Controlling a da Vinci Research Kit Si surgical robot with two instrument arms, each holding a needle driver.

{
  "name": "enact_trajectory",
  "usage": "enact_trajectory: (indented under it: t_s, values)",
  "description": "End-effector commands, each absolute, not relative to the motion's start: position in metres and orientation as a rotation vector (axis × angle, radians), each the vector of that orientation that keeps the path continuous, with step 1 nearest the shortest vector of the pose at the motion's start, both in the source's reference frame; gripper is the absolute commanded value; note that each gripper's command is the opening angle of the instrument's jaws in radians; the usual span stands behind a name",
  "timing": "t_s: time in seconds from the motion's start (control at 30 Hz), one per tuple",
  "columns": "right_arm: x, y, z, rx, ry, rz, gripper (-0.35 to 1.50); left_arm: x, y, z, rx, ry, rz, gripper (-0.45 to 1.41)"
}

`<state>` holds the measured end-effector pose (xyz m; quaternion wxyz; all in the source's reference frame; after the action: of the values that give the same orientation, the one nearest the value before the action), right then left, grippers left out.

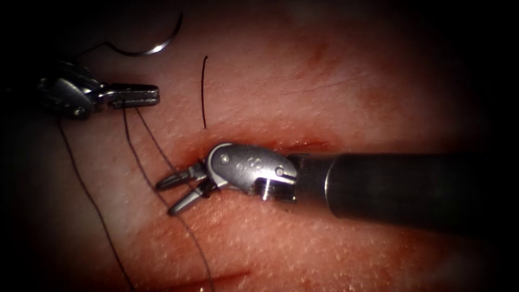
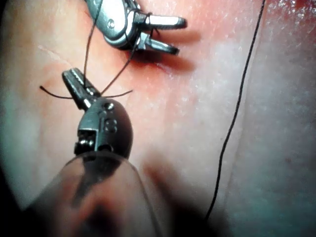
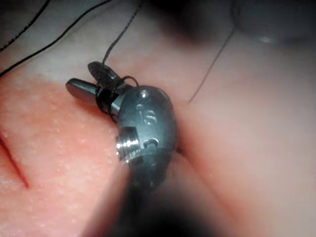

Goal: Wound Closure
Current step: Wrap suture twice counter-clockwise around right tool

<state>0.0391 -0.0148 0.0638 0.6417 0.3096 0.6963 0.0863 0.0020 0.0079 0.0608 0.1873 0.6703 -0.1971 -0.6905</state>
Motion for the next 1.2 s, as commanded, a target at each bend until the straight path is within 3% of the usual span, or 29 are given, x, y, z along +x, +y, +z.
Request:
enact_trajectory:
  t_s: [0.03, 0.43, 0.47, 0.53, 0.63, 0.73, 1.03, 1.2]
  values:
    - [0.0399, -0.0147, 0.0641, 0.719, 1.605, 0.201, 0.34, 0.0015, 0.0084, 0.0617, 1.888, -0.552, -1.948, -0.45]
    - [0.0400, -0.0146, 0.0641, 0.808, 1.771, 0.326, 0.37, 0.0021, 0.0070, 0.0666, 1.918, -0.508, -1.991, -0.45]
    - [0.0400, -0.0146, 0.0641, 0.822, 1.782, 0.344, 0.44, 0.0022, 0.0070, 0.0667, 1.916, -0.509, -1.992, -0.45]
    - [0.0403, -0.0145, 0.0641, 0.845, 1.817, 0.382, 0.98, 0.0027, 0.0069, 0.0669, 1.916, -0.504, -1.996, -0.45]
    - [0.0405, -0.0145, 0.0642, 0.876, 1.838, 0.414, 1.06, 0.0030, 0.0069, 0.0669, 1.921, -0.508, -1.994, -0.45]
    - [0.0406, -0.0147, 0.0642, 0.906, 1.833, 0.432, 0.98, 0.0030, 0.0069, 0.0669, 1.927, -0.505, -1.997, -0.45]
    - [0.0402, -0.0141, 0.0641, 0.924, 1.909, 0.554, 1.06, 0.0032, 0.0058, 0.0673, 1.932, -0.505, -2.001, -0.45]
    - [0.0395, -0.0132, 0.0641, 0.900, 1.943, 0.632, 0.91, 0.0037, 0.0043, 0.0678, 1.928, -0.502, -2.017, -0.45]
